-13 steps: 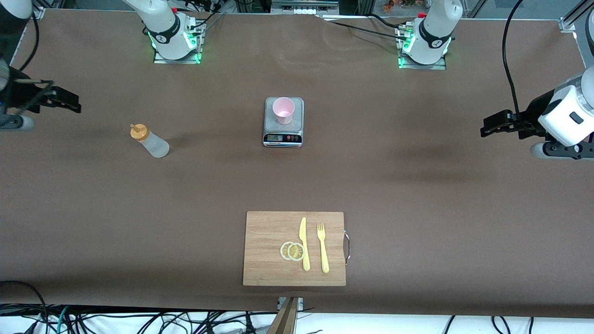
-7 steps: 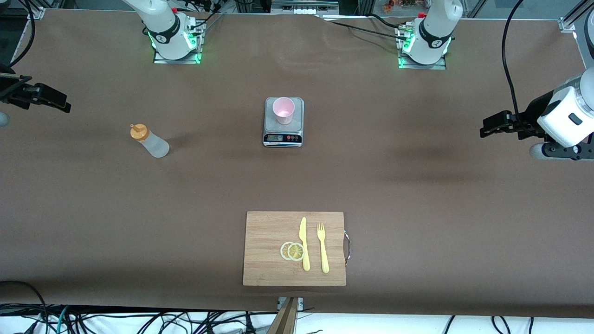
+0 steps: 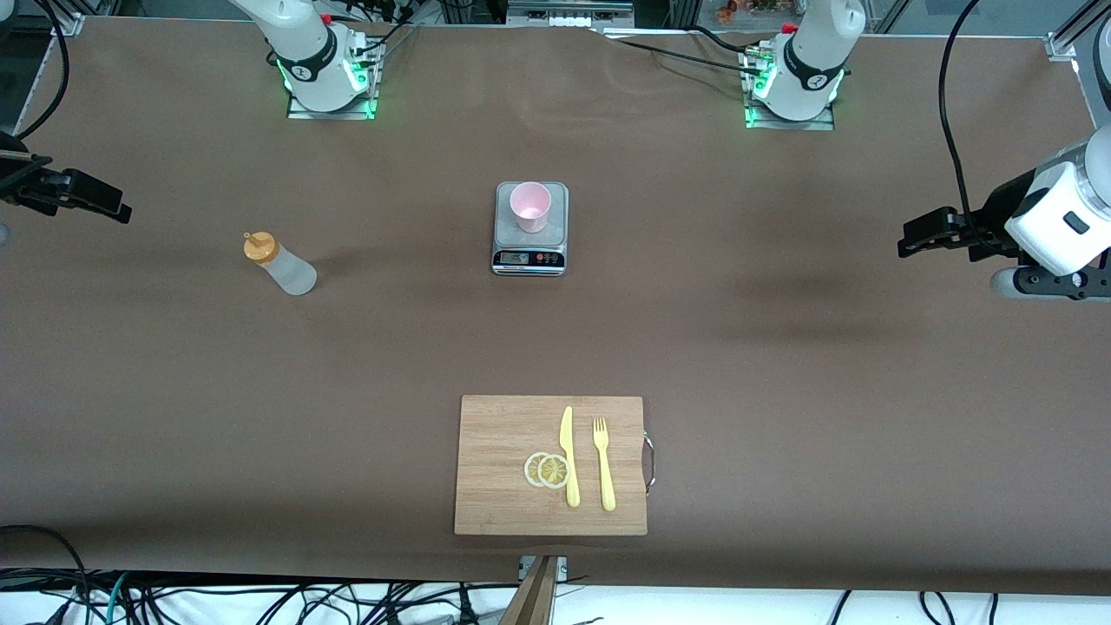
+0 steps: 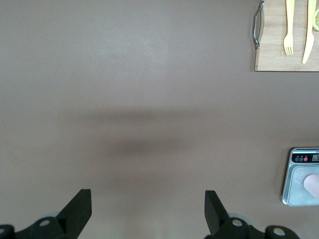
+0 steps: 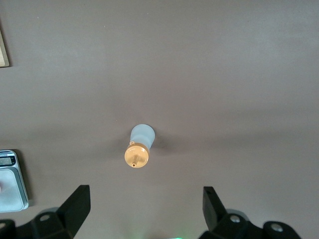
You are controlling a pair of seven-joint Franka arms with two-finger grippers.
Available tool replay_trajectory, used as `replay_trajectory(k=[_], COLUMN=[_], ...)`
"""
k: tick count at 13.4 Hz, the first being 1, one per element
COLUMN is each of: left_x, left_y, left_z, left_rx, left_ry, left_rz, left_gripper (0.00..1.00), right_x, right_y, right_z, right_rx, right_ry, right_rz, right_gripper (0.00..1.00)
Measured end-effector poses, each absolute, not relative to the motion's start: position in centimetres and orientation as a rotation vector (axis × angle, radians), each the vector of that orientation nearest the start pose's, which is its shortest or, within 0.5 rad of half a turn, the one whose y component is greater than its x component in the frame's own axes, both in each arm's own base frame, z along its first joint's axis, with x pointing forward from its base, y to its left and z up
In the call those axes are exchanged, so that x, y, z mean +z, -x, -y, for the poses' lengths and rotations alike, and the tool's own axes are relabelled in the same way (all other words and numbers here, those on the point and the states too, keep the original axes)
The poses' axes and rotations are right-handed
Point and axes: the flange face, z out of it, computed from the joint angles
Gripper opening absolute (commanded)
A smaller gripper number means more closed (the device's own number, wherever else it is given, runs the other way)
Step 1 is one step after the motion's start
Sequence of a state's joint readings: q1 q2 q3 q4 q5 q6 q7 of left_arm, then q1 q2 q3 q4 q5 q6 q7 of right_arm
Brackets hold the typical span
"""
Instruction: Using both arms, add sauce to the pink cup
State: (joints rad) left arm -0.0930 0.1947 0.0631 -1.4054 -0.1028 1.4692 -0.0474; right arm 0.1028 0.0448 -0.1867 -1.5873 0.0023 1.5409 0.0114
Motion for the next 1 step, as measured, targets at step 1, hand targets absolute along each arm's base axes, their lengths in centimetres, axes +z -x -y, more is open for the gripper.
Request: replay_trajectory(k=[1], left_x=[58.14], left_y=[-60.08], left_z=[3.36], left_rx=[0.216], left_ry=[3.220], left_rz=[0.021], left_gripper=[1.00], right_x=[58.86], right_y=[-56.07], right_z=[4.52], right_rx=[0.145], right_ry=[3.137], right_rz=[-0.151], right_gripper=[1.00])
